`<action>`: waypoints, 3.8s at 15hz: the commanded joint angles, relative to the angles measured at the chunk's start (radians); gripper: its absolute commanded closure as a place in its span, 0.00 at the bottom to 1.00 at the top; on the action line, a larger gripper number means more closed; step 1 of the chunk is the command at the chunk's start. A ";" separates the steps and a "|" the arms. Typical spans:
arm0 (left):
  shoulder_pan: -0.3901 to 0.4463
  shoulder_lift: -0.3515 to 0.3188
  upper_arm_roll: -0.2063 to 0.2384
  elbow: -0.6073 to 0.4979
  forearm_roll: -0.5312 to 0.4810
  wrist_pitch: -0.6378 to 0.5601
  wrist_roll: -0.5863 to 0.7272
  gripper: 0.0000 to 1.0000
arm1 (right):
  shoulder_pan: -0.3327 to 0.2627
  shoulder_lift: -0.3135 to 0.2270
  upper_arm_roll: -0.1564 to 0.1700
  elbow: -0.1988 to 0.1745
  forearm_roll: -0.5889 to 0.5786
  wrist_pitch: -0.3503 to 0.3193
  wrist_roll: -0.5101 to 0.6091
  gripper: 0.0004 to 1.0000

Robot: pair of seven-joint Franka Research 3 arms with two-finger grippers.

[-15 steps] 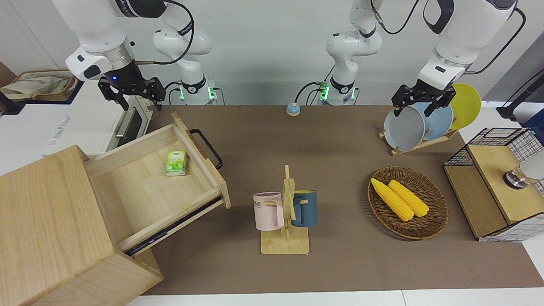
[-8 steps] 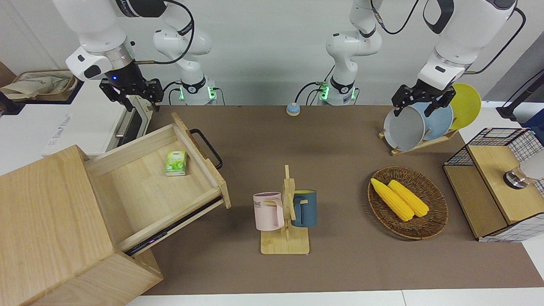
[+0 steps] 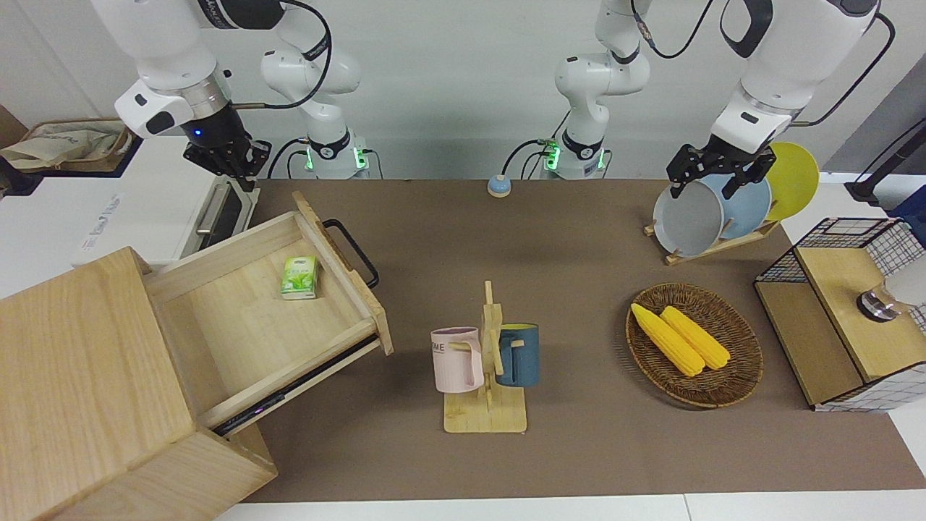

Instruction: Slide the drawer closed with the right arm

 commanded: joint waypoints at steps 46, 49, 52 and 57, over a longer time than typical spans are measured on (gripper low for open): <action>-0.007 -0.004 0.000 0.010 0.018 -0.018 -0.010 0.01 | 0.365 0.315 0.018 0.065 -0.020 0.271 1.236 1.00; -0.007 -0.004 0.000 0.010 0.018 -0.018 -0.010 0.01 | 0.356 0.320 0.019 0.063 -0.039 0.300 1.236 1.00; -0.007 -0.004 0.000 0.009 0.018 -0.018 -0.010 0.01 | 0.334 0.328 0.018 0.063 -0.038 0.310 1.225 1.00; -0.007 -0.004 0.000 0.010 0.018 -0.018 -0.010 0.01 | 0.291 0.354 0.018 0.069 -0.048 0.315 1.193 1.00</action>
